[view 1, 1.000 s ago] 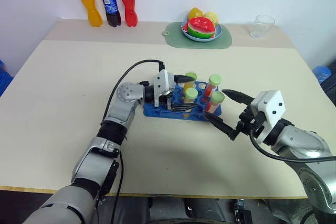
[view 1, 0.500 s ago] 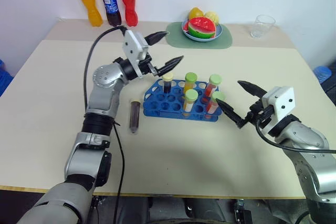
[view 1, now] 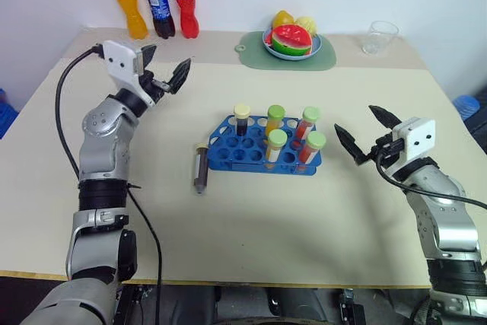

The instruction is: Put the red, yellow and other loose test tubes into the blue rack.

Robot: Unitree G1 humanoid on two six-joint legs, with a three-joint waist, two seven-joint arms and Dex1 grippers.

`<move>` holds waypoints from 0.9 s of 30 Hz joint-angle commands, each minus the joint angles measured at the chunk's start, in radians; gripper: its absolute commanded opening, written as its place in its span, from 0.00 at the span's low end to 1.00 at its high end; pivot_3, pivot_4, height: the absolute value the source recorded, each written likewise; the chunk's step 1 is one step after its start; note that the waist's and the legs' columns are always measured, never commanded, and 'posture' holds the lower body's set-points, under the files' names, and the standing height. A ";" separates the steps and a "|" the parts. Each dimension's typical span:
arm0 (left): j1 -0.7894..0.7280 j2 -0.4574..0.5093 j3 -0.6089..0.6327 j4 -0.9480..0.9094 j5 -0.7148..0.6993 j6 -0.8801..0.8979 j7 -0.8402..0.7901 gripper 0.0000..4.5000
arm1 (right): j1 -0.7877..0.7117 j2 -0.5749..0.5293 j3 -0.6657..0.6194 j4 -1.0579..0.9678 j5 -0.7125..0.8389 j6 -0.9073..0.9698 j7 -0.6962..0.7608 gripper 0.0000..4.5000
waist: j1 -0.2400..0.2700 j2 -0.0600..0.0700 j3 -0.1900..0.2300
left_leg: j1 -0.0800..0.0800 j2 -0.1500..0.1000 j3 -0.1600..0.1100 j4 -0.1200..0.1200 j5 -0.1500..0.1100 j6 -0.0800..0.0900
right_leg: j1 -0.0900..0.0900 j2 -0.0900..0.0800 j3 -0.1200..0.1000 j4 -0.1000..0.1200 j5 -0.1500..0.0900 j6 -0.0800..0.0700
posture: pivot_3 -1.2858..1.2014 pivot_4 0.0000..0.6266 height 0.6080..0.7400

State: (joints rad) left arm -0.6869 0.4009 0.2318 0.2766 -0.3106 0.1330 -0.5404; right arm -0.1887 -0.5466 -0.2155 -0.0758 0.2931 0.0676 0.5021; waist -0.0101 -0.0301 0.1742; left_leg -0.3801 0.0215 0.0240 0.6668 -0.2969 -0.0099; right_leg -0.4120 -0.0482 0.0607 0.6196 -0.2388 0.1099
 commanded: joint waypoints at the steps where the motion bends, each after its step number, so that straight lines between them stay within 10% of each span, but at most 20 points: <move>1: 0.025 0.019 0.018 -0.072 -0.001 0.031 0.043 1.00 | -0.062 0.019 -0.035 0.039 -0.018 -0.029 -0.054 1.00 | -0.002 0.000 0.000 | 0.000 0.000 0.000 0.000 0.000 0.000 | 0.000 0.000 0.000 0.000 0.000 0.000 | 0.52 0.24 1.00; 12: 0.144 0.010 0.052 -0.161 0.037 0.188 0.272 1.00 | -0.209 0.080 0.004 0.261 -0.212 -0.014 -0.318 1.00 | -0.006 0.000 0.000 | 0.000 0.000 0.000 0.000 0.000 0.000 | -0.002 -0.001 0.000 0.002 0.000 0.000 | 0.52 0.24 1.00; 27: 0.223 0.002 0.069 -0.089 0.078 0.178 0.364 1.00 | -0.234 0.040 -0.004 0.353 -0.178 -0.060 -0.183 1.00 | -0.004 0.000 0.000 | 0.000 0.000 0.001 0.000 0.000 0.000 | -0.003 -0.002 0.000 0.004 0.000 0.000 | 0.52 0.24 1.00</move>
State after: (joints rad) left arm -0.4728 0.4067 0.2892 0.2229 -0.2285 0.3292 -0.1789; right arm -0.4179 -0.4843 -0.1769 0.2913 0.0951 0.0278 0.3056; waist -0.0146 -0.0298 0.1743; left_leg -0.3802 0.0213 0.0247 0.6664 -0.2967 -0.0104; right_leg -0.4146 -0.0504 0.0609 0.6241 -0.2386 0.1097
